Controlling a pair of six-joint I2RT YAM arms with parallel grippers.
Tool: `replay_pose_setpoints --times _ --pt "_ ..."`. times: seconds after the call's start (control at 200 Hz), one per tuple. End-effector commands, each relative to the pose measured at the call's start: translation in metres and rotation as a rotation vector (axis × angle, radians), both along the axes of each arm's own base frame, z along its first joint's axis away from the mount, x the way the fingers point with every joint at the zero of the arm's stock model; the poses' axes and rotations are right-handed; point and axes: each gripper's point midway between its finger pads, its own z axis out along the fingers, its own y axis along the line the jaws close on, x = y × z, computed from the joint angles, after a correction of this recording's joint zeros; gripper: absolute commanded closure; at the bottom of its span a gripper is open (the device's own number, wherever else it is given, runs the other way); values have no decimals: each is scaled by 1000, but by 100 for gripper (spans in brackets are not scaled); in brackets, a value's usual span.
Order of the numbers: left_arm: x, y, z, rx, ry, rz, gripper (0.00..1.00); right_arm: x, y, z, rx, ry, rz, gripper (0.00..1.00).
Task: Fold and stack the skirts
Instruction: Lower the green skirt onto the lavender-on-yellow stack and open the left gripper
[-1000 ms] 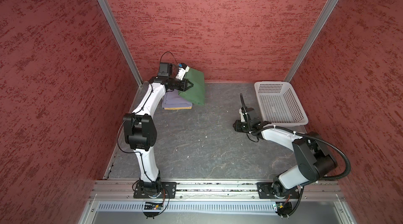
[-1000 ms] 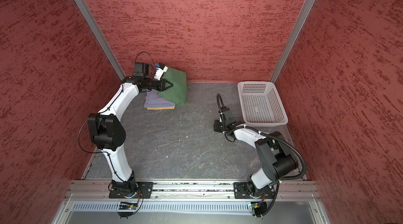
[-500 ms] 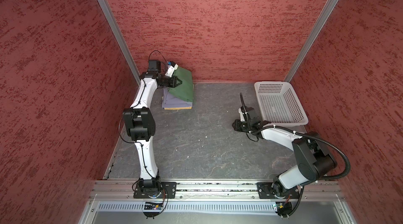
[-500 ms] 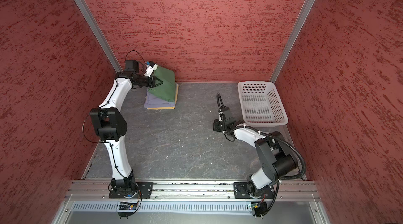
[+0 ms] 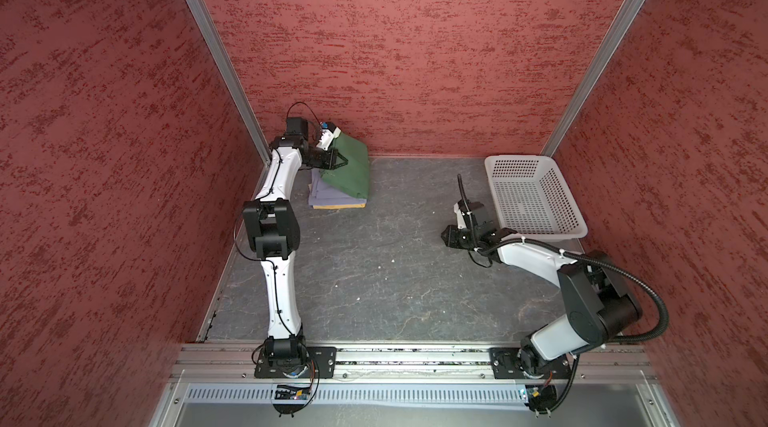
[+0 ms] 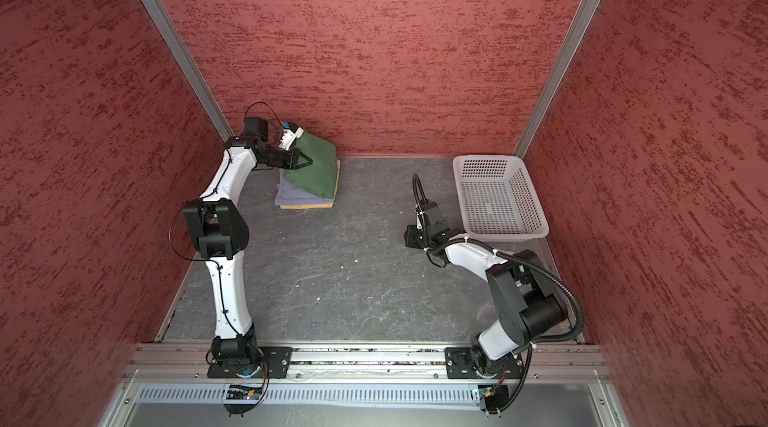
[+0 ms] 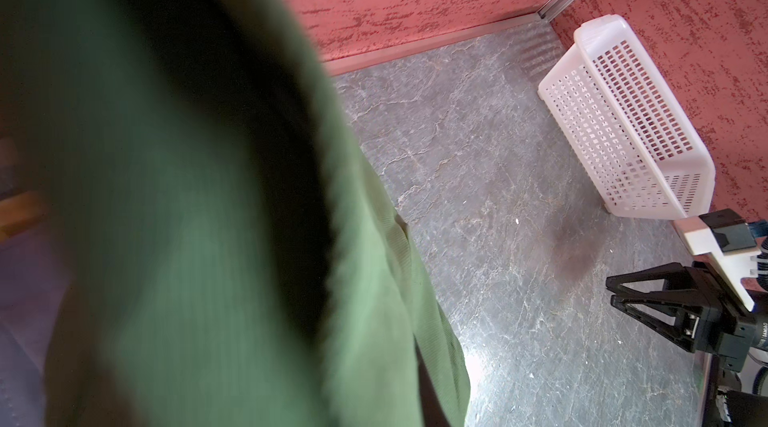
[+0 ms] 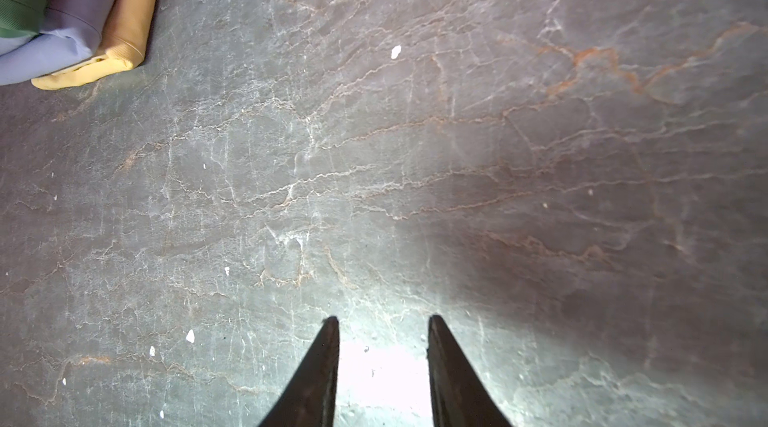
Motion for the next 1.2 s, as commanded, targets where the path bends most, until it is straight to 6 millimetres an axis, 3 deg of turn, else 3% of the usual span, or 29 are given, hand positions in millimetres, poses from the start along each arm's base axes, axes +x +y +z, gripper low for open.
replay_pose_setpoints --times 0.0,0.301,0.571,0.676,0.827,0.902,1.067,1.132,1.192 --pt "3 6 5 -9 -21 -11 100 9 5 18 25 -40 5 63" --pt "14 25 -16 12 27 69 100 8 4 18 17 -38 1 63" --pt "18 28 -35 6 87 96 100 6 2 21 14 -49 -1 63" --pt "21 32 -37 21 92 121 95 6 2 24 17 -56 -2 63" --pt "25 42 -41 26 116 181 73 5 2 27 20 -64 -4 63" --pt "26 47 -41 14 130 209 47 4 2 28 21 -68 -3 63" --pt "27 59 -39 -6 157 273 18 3 1 33 23 -79 -2 63" --pt "27 64 -37 -12 164 298 1 3 1 36 24 -87 -2 63" --pt "27 68 -32 -14 160 318 1 3 1 38 25 -91 0 63"
